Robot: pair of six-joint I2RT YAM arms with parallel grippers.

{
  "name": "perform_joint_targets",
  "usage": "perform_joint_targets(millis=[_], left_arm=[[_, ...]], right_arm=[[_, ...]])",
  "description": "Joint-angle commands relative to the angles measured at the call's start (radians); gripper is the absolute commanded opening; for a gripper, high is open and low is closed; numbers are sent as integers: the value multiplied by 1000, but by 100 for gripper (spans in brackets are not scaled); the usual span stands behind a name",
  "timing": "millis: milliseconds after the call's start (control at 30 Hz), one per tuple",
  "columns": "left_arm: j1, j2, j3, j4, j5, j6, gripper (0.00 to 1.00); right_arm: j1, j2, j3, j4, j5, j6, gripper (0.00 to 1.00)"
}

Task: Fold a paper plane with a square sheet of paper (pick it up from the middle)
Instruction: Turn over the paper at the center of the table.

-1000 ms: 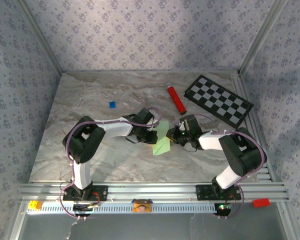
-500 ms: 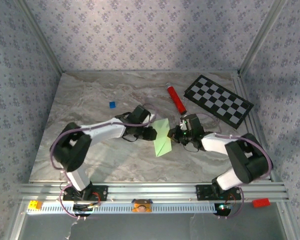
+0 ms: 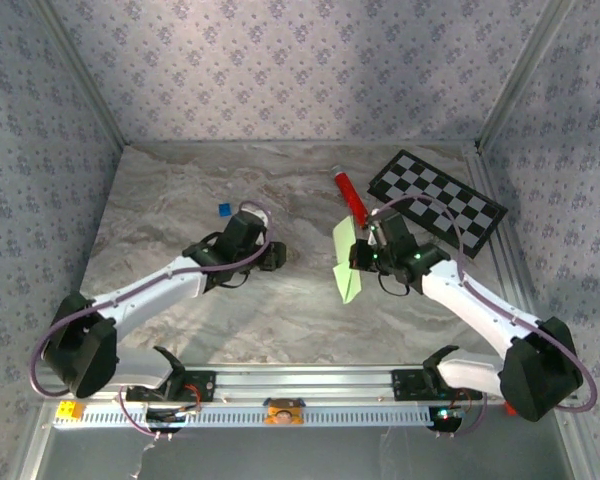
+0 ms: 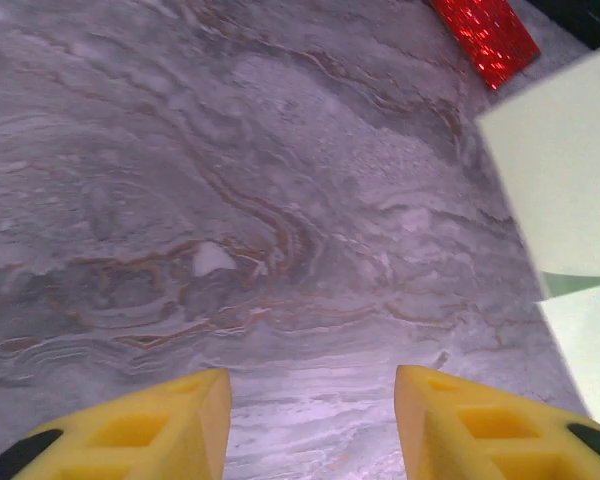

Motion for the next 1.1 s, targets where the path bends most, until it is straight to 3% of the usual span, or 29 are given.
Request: perform_joint_targets(millis=[0, 133, 233, 333, 467, 633, 833, 967, 1067], left_arm=[[20, -53, -35, 27, -59, -35, 49], [50, -90, -71, 31, -60, -70, 56], [72, -121, -97, 40, -58, -92, 62], [92, -156, -118, 41, -65, -96, 70], [115, -205, -134, 8, -104, -106, 72], [130, -322, -169, -38, -219, -136, 73], [155, -496, -217, -101, -314, -162, 73], [162, -578, -233, -133, -334, -160, 74], [166, -593, -236, -144, -321, -163, 74]], right_arm=[[37, -3, 72, -251, 205, -59, 2], [79, 36, 140, -357, 325, -60, 2], [127, 100, 200, -457, 488, -25, 2], [174, 210, 284, -601, 653, 58, 1], [250, 404, 410, -710, 756, 121, 1], [346, 665, 558, -700, 712, 114, 3], [441, 891, 743, -612, 557, 58, 9], [451, 867, 727, -436, 385, 10, 16], [437, 768, 644, -281, 255, -27, 38]])
